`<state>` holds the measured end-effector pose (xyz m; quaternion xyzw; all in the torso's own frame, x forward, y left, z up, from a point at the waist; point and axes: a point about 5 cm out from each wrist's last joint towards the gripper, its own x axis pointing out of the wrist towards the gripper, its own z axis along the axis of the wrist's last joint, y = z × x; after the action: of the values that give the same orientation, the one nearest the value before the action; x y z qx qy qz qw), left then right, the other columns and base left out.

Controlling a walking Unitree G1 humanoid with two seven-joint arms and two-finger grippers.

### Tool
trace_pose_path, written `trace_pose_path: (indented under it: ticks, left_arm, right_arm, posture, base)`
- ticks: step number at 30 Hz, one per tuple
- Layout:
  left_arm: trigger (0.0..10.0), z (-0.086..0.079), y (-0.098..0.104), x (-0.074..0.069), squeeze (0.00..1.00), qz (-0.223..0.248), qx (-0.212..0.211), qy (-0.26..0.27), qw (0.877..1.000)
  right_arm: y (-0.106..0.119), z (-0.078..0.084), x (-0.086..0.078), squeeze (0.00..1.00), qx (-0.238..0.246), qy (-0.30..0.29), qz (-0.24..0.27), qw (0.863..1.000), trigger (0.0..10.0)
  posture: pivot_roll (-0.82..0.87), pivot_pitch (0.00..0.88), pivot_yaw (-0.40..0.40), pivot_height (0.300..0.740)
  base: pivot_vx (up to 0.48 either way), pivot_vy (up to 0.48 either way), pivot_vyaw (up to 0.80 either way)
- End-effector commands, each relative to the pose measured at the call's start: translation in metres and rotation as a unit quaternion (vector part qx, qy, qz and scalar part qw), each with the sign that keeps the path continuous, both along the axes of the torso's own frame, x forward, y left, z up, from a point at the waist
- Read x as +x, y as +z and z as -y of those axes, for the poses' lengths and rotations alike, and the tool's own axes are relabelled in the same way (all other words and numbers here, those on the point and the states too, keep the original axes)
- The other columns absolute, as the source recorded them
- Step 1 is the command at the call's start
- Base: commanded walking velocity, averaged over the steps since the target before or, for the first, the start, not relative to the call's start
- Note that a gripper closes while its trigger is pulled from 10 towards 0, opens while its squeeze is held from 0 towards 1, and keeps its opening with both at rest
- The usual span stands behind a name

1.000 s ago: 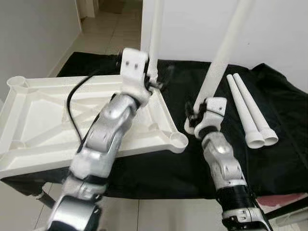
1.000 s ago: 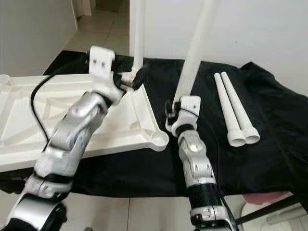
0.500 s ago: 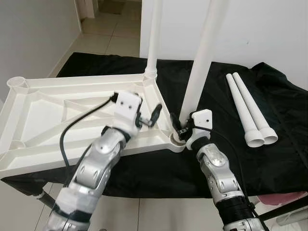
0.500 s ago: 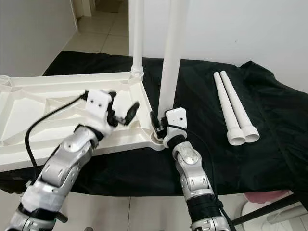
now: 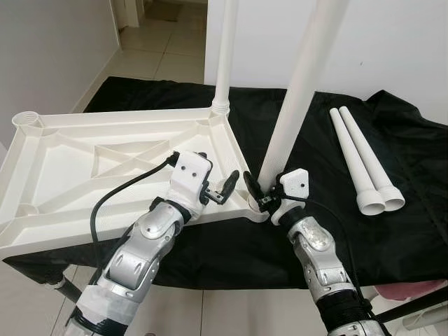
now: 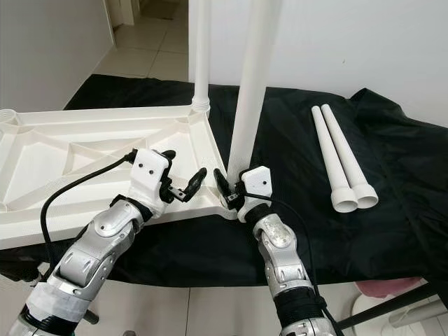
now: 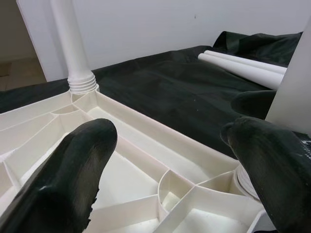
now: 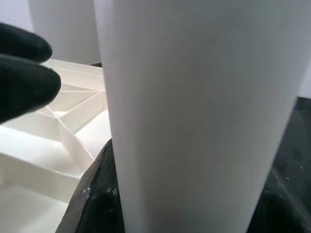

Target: Building children table

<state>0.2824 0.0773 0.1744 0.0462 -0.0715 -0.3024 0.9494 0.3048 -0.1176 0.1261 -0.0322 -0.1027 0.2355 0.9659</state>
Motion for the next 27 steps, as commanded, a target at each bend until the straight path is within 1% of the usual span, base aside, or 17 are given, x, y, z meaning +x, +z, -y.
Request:
trace_pose_path:
  ticks: [1,4,10,11,13,14,15,16,17,18,19,24,27]
  left_arm:
    - [10.0,0.01,0.002,-0.009,0.0,0.003,0.014,-0.098,0.995]
    - [10.0,0.01,0.003,-0.009,0.0,0.003,0.013,-0.099,0.995]
    - [10.0,0.009,0.003,-0.009,0.0,0.004,0.015,-0.097,0.995]
    - [10.0,0.009,0.003,-0.009,0.0,0.004,0.014,-0.097,0.995]
    - [10.0,0.01,0.004,-0.008,0.0,0.004,0.015,-0.097,0.995]
    - [10.0,0.01,0.004,-0.008,0.0,0.004,0.015,-0.097,0.995]
    - [10.0,0.01,0.005,-0.008,0.0,0.004,0.014,-0.097,0.995]
    - [10.0,0.01,0.006,-0.008,0.0,0.005,0.013,-0.097,0.995]
    - [10.0,0.01,0.006,-0.008,0.0,0.005,0.013,-0.097,0.995]
    - [10.0,0.01,0.007,-0.007,0.0,0.005,0.01,-0.097,0.995]
    - [10.0,0.01,0.008,-0.007,0.0,0.006,0.009,-0.097,0.995]
    - [10.0,0.01,0.008,-0.008,0.0,0.006,0.008,-0.098,0.995]
    - [10.0,0.01,0.009,-0.007,0.0,0.006,0.008,-0.099,0.995]
  right_arm:
    - [-0.023,0.008,-0.003,0.0,-0.015,-0.007,-0.053,0.998,10.0]
    - [-0.023,0.009,-0.001,0.0,-0.035,0.006,-0.048,0.998,10.0]
    - [-0.023,0.008,0.001,0.0,-0.038,0.017,-0.051,0.998,10.0]
    - [-0.024,0.007,0.001,0.0,-0.037,0.027,-0.056,0.997,10.0]
    - [-0.026,0.006,0.001,0.0,-0.02,0.047,-0.072,0.996,10.0]
    - [-0.026,0.006,0.001,0.0,-0.02,0.047,-0.072,0.996,10.0]
    - [-0.027,0.005,0.002,0.0,-0.01,0.053,-0.08,0.995,10.0]
    - [-0.027,0.005,0.003,0.0,0.011,0.058,-0.096,0.994,10.0]
    - [-0.027,0.005,0.003,0.0,0.011,0.058,-0.096,0.994,10.0]
    - [-0.025,0.005,0.005,0.0,0.034,0.056,-0.117,0.991,10.0]
    - [-0.025,0.005,0.007,0.0,0.042,0.049,-0.126,0.99,10.0]
    - [-0.024,0.006,0.009,0.0,0.048,0.041,-0.132,0.989,10.0]
    - [-0.023,0.008,0.012,0.0,0.048,0.023,-0.135,0.989,10.0]
  posture:
    - [0.03,0.013,-0.05,0.74]
    - [0.03,0.015,-0.049,0.74]
    - [0.03,0.016,-0.048,0.74]
    - [0.03,0.016,-0.048,0.74]
    - [0.03,0.015,-0.048,0.74]
    - [0.03,0.015,-0.048,0.74]
    - [0.03,0.015,-0.048,0.74]
    - [0.04,0.014,-0.049,0.74]
    - [0.04,0.014,-0.049,0.74]
    - [0.04,0.014,-0.048,0.74]
    - [0.04,0.014,-0.048,0.74]
    - [0.04,0.014,-0.048,0.74]
    - [0.04,0.015,-0.046,0.74]
  base:
    - [0.0,0.0,0.0]
    - [0.0,0.0,0.0]
    - [0.0,0.0,0.0]
    - [0.0,0.0,0.0]
    - [0.0,0.0,0.0]
    - [0.0,0.0,0.0]
    - [0.0,0.0,0.0]
    - [0.0,0.0,0.0]
    - [0.0,0.0,0.0]
    - [0.0,0.0,0.0]
    - [0.0,0.0,0.0]
    - [0.0,0.0,0.0]
    - [0.0,0.0,0.0]
